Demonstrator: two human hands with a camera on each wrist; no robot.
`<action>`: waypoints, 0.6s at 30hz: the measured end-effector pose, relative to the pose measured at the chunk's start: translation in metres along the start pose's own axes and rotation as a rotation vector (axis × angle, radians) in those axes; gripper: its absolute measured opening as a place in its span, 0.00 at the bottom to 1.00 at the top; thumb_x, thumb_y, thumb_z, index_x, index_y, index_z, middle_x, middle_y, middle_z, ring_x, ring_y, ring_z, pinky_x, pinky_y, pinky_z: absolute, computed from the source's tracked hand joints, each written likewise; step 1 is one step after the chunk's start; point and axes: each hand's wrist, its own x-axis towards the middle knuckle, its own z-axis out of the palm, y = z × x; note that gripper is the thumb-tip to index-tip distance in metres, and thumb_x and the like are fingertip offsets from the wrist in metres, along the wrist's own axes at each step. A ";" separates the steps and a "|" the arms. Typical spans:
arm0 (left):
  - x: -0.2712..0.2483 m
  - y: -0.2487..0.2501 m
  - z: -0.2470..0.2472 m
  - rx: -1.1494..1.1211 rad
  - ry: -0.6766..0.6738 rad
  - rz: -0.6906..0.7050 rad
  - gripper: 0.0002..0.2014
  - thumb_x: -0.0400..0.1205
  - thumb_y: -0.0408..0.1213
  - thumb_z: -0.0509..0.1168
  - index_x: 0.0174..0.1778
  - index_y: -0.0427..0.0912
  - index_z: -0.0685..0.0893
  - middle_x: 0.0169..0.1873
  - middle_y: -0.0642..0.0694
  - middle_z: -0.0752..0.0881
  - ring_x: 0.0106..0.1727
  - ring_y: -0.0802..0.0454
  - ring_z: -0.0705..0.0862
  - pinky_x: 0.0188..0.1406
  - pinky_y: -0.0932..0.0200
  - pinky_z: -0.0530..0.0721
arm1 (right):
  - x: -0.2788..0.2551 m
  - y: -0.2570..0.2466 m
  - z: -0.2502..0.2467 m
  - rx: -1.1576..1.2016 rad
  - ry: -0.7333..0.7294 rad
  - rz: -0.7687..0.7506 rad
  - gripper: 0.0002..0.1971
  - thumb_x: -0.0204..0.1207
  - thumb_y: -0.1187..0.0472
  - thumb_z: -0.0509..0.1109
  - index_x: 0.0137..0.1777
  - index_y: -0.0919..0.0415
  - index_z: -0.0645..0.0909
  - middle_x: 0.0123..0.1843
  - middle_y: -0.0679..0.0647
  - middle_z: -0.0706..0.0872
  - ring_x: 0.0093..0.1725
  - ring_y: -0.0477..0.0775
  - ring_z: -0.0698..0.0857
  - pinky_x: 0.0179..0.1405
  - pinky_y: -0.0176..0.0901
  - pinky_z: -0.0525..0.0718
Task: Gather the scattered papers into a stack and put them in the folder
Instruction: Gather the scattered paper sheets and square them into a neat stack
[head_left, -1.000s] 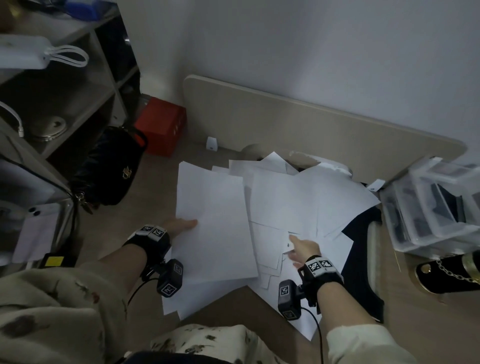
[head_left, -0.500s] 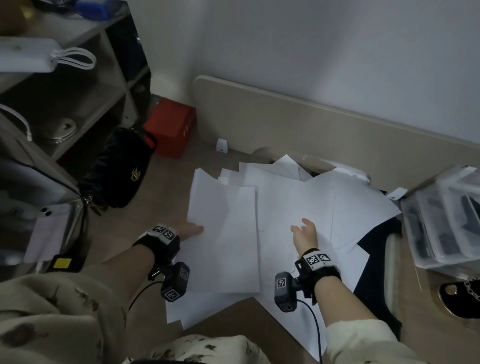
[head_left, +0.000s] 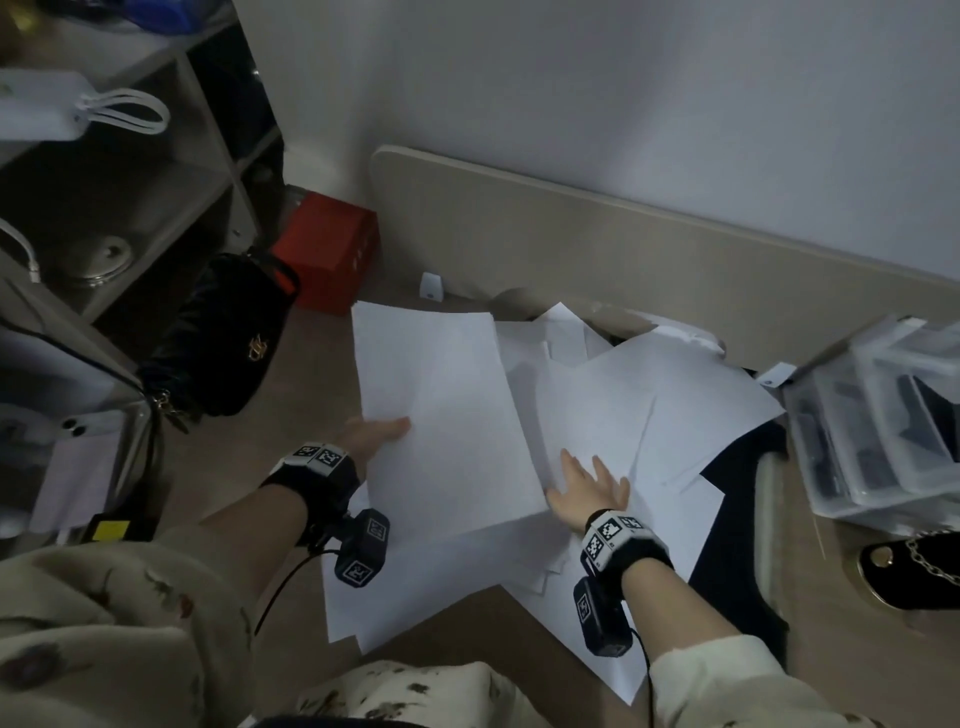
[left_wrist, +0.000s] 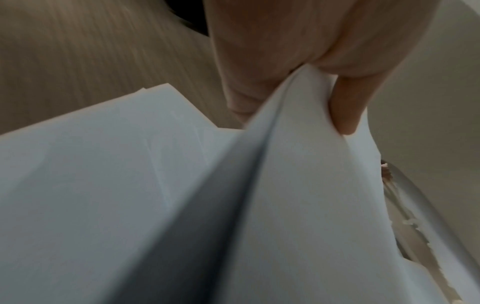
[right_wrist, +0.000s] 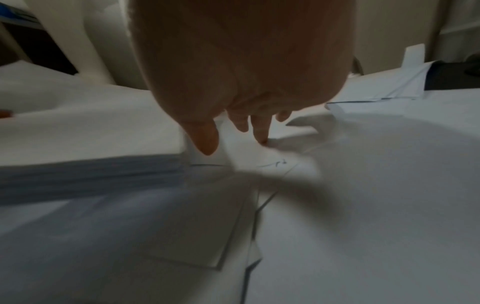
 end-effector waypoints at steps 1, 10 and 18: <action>-0.001 0.001 -0.001 -0.007 0.006 0.006 0.20 0.78 0.31 0.71 0.64 0.26 0.80 0.56 0.32 0.84 0.55 0.35 0.84 0.59 0.41 0.81 | -0.005 -0.004 0.003 -0.008 0.000 -0.008 0.31 0.83 0.51 0.51 0.84 0.47 0.45 0.86 0.44 0.52 0.85 0.51 0.41 0.81 0.63 0.36; -0.012 0.000 -0.013 0.043 0.059 0.052 0.24 0.77 0.30 0.72 0.68 0.27 0.77 0.61 0.33 0.83 0.62 0.32 0.82 0.64 0.38 0.79 | -0.035 -0.024 0.019 0.084 0.027 -0.120 0.22 0.83 0.60 0.50 0.75 0.47 0.70 0.75 0.51 0.76 0.77 0.52 0.69 0.81 0.62 0.41; 0.006 -0.002 -0.030 0.214 0.097 0.034 0.29 0.76 0.34 0.73 0.72 0.30 0.75 0.67 0.33 0.80 0.65 0.34 0.80 0.69 0.37 0.77 | -0.026 -0.016 0.015 0.548 0.144 -0.153 0.21 0.82 0.61 0.59 0.75 0.52 0.74 0.75 0.51 0.77 0.74 0.53 0.75 0.76 0.46 0.70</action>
